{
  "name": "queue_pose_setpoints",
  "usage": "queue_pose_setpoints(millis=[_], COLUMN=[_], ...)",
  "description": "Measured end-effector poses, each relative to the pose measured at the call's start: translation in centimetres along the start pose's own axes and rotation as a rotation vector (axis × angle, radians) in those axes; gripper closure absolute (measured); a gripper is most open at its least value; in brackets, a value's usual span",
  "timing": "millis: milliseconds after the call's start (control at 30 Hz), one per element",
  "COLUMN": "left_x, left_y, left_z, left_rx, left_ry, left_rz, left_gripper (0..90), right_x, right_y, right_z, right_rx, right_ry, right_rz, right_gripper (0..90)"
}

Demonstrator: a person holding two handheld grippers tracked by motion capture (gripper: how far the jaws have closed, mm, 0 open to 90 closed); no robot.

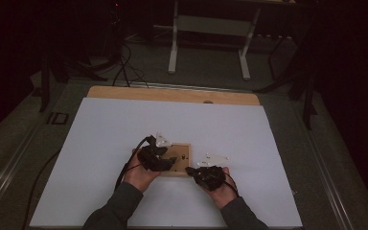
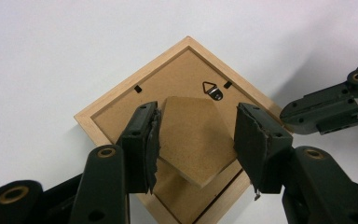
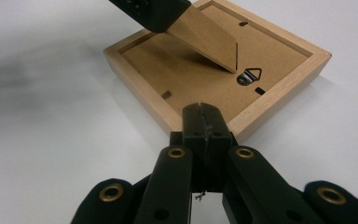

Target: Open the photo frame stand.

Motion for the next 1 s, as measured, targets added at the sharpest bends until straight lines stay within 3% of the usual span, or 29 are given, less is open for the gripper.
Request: queue_pose_setpoints(millis=[33, 67, 100, 133, 167, 233, 533, 733, 1000], left_x=[0.0, -0.1, -0.1, -0.1, 0.1, 0.5, 0.2, 0.3, 0.6], left_y=[0.0, -0.1, 0.0, -0.1, -0.4, -0.9, -0.8, -1.6, -3.2], left_z=[0.0, -0.7, -0.8, -0.9, -0.9, -0.5, -0.5, 0.0, 0.1], left_rx=[-0.002, -0.010, -0.038, -0.043, -0.007, 0.015, -0.024, 0.003, 0.006], left_ry=[-0.001, 0.048, 0.022, 0.014, 0.041, 0.034, 0.014, 0.009, 0.008], left_rz=[0.000, -0.007, 0.002, 0.001, -0.028, -0.039, 0.003, -0.014, -0.038], left_gripper=[51.3, 59.2, 68.8, 68.2, 68.1, 61.3, 46.2, 30.8, 36.6], right_x=[0.0, 0.0, 0.0, 0.0, 0.0, 0.0, -0.1, -0.1, -0.1], right_y=[0.0, 0.0, 0.0, -0.1, -0.1, -0.1, -0.1, -0.1, -0.1], right_z=[0.0, 0.0, 0.0, -0.1, -0.1, -0.1, -0.1, -0.1, -0.1], right_rx=[0.001, 0.000, 0.000, 0.002, 0.009, 0.016, 0.018, 0.022, 0.027], right_ry=[0.001, 0.001, 0.004, 0.002, 0.003, -0.002, 0.004, 0.007, 0.008], right_rz=[0.000, 0.000, 0.000, -0.001, 0.001, 0.008, 0.007, 0.008, 0.011], right_gripper=[90.0, 90.0, 90.0, 90.0, 90.0, 90.0, 90.0, 90.0, 90.0])
Point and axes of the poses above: each handheld gripper's, and its own axes: x roughly forward along the jaws, y roughly out of its top, z roughly to its right, the point moved 10 cm from there along x, roughly forward along the jaws, and after that the axes turned 7 degrees about x, right-handed, at the moved point
